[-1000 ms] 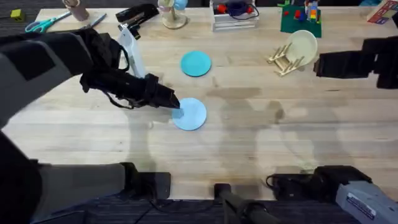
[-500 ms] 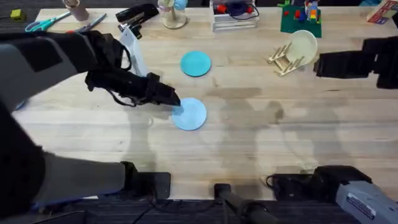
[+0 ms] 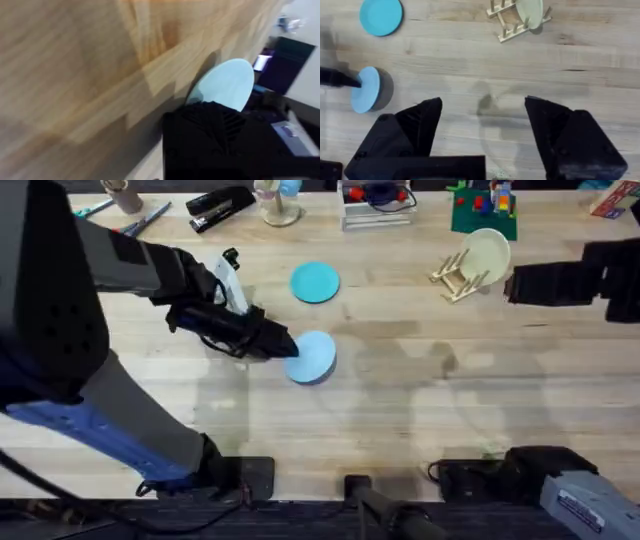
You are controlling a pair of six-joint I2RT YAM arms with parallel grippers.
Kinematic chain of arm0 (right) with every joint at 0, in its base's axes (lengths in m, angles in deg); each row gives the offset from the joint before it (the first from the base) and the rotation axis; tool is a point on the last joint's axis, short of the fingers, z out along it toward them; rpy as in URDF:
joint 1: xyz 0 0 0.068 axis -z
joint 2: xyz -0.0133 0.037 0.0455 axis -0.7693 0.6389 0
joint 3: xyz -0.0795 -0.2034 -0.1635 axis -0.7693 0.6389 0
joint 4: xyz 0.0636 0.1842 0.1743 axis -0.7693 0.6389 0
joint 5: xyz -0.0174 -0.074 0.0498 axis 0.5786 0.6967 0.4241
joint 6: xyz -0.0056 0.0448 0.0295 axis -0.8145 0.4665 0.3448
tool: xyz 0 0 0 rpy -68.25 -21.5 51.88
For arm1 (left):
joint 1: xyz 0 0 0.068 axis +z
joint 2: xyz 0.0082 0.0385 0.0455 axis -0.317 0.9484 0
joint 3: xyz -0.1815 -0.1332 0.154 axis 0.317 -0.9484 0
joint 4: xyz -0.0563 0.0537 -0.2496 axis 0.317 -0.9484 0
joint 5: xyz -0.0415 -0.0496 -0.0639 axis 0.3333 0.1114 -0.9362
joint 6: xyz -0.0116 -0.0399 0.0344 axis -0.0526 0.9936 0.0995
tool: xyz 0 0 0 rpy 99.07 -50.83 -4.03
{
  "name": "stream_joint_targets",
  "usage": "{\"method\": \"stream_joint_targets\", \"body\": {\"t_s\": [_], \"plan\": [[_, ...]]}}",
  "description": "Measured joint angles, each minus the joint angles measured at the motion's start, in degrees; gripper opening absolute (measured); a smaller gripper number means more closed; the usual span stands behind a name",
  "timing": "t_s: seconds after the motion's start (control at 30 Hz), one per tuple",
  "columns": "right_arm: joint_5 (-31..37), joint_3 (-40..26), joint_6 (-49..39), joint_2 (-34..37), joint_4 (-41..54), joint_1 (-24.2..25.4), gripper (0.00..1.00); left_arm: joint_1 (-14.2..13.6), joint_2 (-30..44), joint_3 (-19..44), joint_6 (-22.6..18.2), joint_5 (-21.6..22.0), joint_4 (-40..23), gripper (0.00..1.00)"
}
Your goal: Pick up the plates from the table one by one and place each into a slot on the dish rack.
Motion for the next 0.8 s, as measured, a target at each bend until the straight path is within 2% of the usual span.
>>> {"method": "stream_joint_targets", "body": {"t_s": [0.07,0.43,0.63,0.8], "plan": [[-0.02,0.0,0.06,0.0,0.01,0.0,0.994,-0.01,0.65,0.02,0.03,-1.2,0.33,0.041],[-0.74,0.0,9.17,0.02,0.07,0.0,0.995,-0.01,0.65,0.02,0.19,-1.26,0.43,0.04],[-6.2,-0.02,12.78,2.11,0.09,0.0,0.995,-0.02,0.65,0.02,0.19,-1.26,0.43,0.04],[-11.97,0.02,13.88,7.51,-0.48,0.0,0.995,-0.02,0.65,0.02,0.19,-1.26,0.43,0.04]]}}
